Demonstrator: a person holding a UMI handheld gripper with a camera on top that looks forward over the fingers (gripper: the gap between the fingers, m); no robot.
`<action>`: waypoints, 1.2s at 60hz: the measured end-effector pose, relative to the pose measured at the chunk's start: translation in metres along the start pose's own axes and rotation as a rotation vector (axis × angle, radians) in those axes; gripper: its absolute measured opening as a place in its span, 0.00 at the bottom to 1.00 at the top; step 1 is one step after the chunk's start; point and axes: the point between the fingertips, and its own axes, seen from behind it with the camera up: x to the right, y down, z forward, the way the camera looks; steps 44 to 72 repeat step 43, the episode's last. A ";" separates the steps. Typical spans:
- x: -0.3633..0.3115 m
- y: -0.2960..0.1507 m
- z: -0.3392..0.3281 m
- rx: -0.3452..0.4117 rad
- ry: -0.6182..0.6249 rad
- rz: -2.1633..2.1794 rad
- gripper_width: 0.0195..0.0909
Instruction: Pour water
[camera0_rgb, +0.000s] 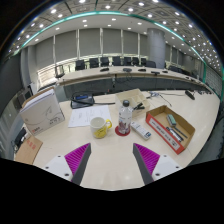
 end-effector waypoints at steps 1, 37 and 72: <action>-0.005 0.002 -0.008 -0.007 0.001 -0.003 0.93; -0.054 0.063 -0.138 -0.004 0.038 -0.069 0.94; -0.054 0.064 -0.137 -0.008 0.038 -0.081 0.93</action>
